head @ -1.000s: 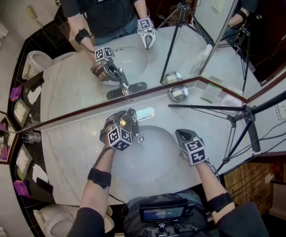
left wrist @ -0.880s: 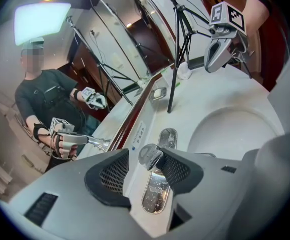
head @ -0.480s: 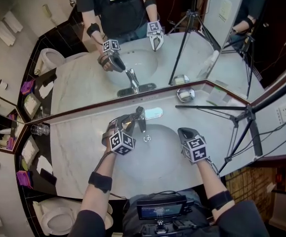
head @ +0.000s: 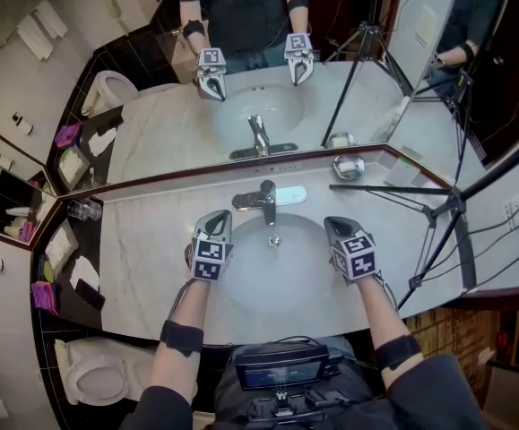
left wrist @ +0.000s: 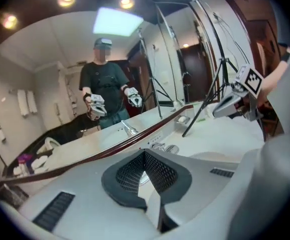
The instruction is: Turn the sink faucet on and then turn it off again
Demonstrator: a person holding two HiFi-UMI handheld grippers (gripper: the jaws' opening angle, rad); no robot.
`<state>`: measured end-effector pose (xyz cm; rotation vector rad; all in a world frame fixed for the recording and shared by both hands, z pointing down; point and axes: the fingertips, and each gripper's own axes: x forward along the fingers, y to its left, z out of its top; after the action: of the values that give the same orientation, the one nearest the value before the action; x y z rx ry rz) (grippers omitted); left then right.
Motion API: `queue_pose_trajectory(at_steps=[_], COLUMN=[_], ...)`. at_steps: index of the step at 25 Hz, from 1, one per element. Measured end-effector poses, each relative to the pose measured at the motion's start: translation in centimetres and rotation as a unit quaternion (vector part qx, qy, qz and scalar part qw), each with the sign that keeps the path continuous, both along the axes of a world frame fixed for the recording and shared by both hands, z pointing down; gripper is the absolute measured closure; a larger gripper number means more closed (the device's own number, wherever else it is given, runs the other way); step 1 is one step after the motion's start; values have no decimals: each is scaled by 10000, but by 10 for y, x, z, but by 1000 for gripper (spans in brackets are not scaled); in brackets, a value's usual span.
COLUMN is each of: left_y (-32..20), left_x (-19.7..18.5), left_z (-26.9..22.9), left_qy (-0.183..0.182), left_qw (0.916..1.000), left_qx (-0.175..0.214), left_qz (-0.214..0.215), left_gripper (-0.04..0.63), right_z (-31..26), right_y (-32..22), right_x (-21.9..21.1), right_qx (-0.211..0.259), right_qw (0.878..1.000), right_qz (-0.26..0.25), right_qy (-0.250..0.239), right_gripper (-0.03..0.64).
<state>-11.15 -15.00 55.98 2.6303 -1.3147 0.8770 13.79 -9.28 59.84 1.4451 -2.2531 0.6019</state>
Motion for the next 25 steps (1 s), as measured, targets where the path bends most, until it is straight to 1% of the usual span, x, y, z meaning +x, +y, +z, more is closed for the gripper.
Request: queue_pose_trajectory(at_steps=[2, 3, 6, 8, 12, 15, 17, 21, 25], left_y=[8, 12, 23, 34, 50, 53, 54, 54, 48], left_x=[-9, -14, -34, -43, -55, -62, -66, -69, -66], left_z=[-8, -9, -6, -4, -4, -3, -1, -3, -4], left_qy=[389, 520, 801, 1062, 1406, 1482, 1458, 1330, 1112], left_qw=[9988, 9979, 9944, 9903, 9836, 9808, 9809, 9839, 9881], left_qx=[-105, -128, -135, -251, -395, -402, -397, -304, -177], left_qz=[-266, -376, -677, -858, -1060, -1206, -1225, -1154, -1048], left_gripper=[592, 592, 592, 592, 594, 595, 594, 594, 592], right_z=[-2, -2, -3, -4, -5, -5, -5, -5, -7], right_y=[1, 2, 4, 6, 8, 10, 11, 13, 11], right_x=[-1, -2, -8, -12, -18, -22, -24, -29, -35], right_qx=[19, 25, 42, 43, 37, 52, 45, 14, 51], right_qw=[10000, 10000, 9999, 9999, 9998, 9996, 9996, 9995, 9992], right_qz=[-19, -29, -96, -150, -202, -259, -281, -303, -367], right_qy=[16, 25, 40, 55, 59, 55, 63, 98, 148], right_gripper=[599, 599, 599, 600, 600, 599, 600, 598, 598])
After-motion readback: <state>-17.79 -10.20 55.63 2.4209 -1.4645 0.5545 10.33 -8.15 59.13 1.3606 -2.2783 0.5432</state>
